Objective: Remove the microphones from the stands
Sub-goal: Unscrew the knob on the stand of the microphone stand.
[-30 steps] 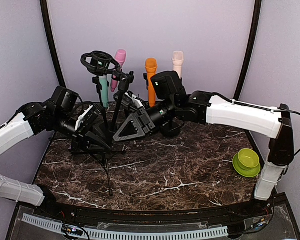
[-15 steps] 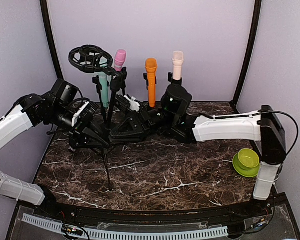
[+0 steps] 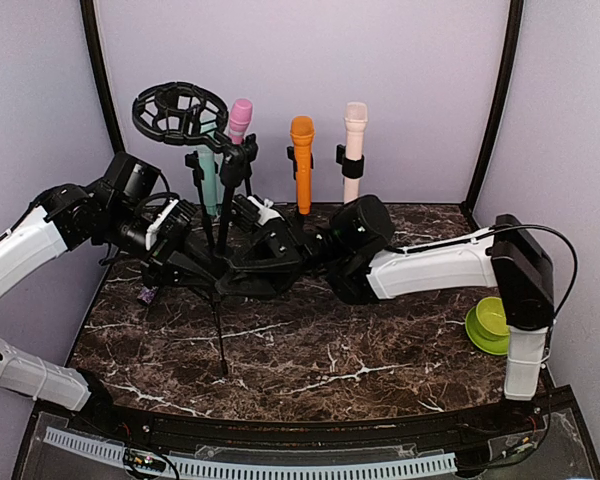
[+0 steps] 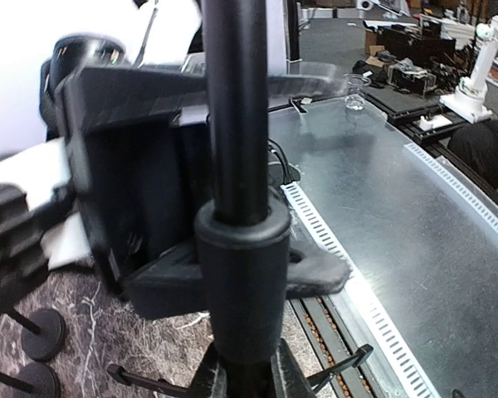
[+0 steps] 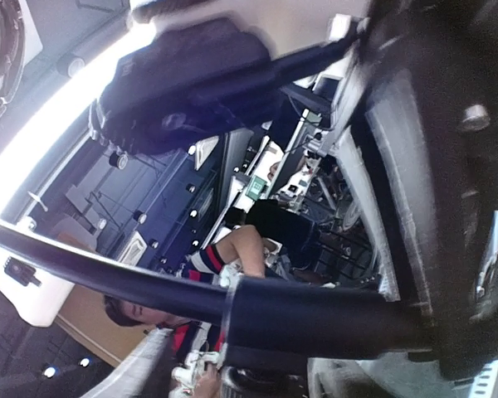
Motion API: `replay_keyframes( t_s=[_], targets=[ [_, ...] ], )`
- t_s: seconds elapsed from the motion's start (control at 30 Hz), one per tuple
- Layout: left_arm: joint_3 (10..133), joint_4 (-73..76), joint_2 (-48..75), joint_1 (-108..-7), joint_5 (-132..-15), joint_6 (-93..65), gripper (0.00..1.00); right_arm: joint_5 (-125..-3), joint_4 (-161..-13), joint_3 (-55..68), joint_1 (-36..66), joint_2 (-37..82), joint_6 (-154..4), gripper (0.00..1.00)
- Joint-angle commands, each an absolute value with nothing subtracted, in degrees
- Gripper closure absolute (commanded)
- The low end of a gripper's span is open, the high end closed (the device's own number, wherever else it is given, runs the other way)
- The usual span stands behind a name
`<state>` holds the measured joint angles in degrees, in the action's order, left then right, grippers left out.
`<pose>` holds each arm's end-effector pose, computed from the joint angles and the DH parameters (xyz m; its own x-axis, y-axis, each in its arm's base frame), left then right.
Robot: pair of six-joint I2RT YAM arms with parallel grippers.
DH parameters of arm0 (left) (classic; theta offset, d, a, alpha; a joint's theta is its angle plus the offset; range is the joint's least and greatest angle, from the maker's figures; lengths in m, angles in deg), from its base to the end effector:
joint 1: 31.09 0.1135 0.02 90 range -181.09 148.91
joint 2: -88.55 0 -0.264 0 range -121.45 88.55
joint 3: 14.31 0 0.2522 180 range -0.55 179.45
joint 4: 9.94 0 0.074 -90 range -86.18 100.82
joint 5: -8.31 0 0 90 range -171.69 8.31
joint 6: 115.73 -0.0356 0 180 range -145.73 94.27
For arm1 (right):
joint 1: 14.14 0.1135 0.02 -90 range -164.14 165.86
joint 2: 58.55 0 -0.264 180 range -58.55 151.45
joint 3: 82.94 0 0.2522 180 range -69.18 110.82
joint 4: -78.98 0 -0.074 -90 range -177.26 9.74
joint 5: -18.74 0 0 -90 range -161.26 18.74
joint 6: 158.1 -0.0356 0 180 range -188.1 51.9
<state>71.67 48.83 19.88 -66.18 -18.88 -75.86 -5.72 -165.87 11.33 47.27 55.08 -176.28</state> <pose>0.1720 -0.1595 0.3747 0.2729 0.2368 -0.9324 0.9339 -0.2981 0.1976 0.1754 0.3895 0.3350 -0.7420 -0.5395 -0.3980 -0.1155 -0.4819 0.8686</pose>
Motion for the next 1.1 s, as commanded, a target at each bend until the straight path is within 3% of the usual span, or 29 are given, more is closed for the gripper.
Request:
replay_keyframes(
  t_s=[0.0,0.1,0.2,0.33,0.53,0.93,1.07],
  targets=[
    [70.4,42.5,21.3,-66.0,-16.6,-66.7,1.0,-7.2,-140.0,8.7,45.6,43.6,-151.1,0.33],
    [68.3,39.5,22.2,-66.0,-15.5,-60.0,1.0,-19.5,-92.2,15.0,44.7,37.2,-110.4,0.23],
    [64.6,34.5,23.8,-66.0,-15.4,-52.9,1.0,-36.6,-77.6,18.3,45.0,34.4,-95.3,0.21],
    [62.2,30.2,24.7,-66.0,-15.6,-48.7,1.0,-49.8,-83.3,12.0,47.3,28.4,-88.7,0.23],
    [62.0,28.4,24.4,-66.0,-15.9,-47.7,1.0,-63.8,-89.2,8.9,51.4,25.9,-82.1,0.33],
    [61.5,26.1,23.6,-66.0,-16.6,-47.1,1.0,-57.7,-94.8,8.6,54.8,29.3,-80.6,0.42],
    [61.7,26.0,23.1,-66.0,-16.9,-48.3,1.0,-60.7,-93.6,11.6,54.9,32.2,-80.4,0.6]
  ],
)
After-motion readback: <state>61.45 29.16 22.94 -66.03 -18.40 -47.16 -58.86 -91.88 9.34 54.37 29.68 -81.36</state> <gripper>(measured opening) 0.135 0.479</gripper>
